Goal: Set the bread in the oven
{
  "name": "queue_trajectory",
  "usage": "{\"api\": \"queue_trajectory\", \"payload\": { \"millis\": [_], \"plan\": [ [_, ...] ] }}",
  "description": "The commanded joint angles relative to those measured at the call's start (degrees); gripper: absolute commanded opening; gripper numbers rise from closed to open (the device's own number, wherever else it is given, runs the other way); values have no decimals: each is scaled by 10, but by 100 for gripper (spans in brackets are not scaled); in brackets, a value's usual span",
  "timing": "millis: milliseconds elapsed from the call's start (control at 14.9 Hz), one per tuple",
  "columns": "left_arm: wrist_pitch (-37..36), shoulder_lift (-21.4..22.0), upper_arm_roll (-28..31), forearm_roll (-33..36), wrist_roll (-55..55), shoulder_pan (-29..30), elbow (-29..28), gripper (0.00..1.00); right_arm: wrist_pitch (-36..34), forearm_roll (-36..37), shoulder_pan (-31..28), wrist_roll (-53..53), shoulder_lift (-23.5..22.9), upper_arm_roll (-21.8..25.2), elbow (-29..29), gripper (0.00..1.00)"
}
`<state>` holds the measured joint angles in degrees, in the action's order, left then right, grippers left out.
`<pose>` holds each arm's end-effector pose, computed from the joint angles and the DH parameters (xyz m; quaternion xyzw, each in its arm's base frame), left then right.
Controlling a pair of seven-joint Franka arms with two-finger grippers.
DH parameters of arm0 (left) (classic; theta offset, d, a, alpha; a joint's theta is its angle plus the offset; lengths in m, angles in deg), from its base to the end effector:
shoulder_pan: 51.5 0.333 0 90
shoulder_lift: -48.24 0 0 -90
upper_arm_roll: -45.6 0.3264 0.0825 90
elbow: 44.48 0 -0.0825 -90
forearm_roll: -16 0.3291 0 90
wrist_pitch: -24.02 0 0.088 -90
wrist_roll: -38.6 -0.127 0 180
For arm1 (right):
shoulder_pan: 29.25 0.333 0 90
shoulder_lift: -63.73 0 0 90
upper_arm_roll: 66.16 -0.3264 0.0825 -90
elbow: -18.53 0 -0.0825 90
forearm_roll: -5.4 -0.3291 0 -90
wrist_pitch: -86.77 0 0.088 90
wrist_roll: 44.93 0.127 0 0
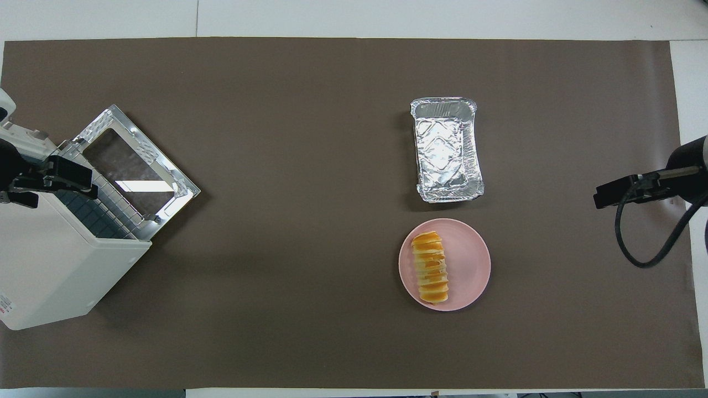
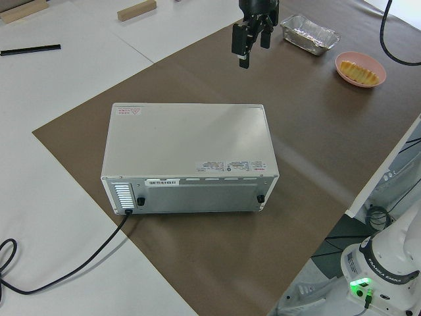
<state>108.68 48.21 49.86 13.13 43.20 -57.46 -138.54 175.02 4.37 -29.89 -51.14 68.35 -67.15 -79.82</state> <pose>0.4824 -0.0211 0.5786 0.9960 0.0249 -0.0834 0.0205 0.4652 0.0055 0.5911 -0.9972 -0.0569 0.0473 0.0107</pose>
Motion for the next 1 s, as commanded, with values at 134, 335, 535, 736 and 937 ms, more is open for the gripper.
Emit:
{"api": "queue_trajectory", "payload": {
  "millis": [134, 335, 535, 736, 937],
  "plan": [
    [9, 14, -4, 4, -3, 4, -14, 100, 1, 1, -10, -8, 0, -6, 0, 100],
    [9, 14, -3, 4, -3, 4, -14, 100, -2, 2, -8, -10, 6, -6, -11, 100],
    [9, 14, -4, 4, -3, 4, -14, 100, 6, 2, -1, -5, 29, -14, -58, 100],
    [9, 15, -3, 4, -3, 4, -14, 100, 46, 1, 54, 56, 57, -18, -117, 100],
    [9, 14, -3, 4, -3, 4, -14, 100, 81, -2, 124, 144, 62, -18, -162, 100]
  ]
}}
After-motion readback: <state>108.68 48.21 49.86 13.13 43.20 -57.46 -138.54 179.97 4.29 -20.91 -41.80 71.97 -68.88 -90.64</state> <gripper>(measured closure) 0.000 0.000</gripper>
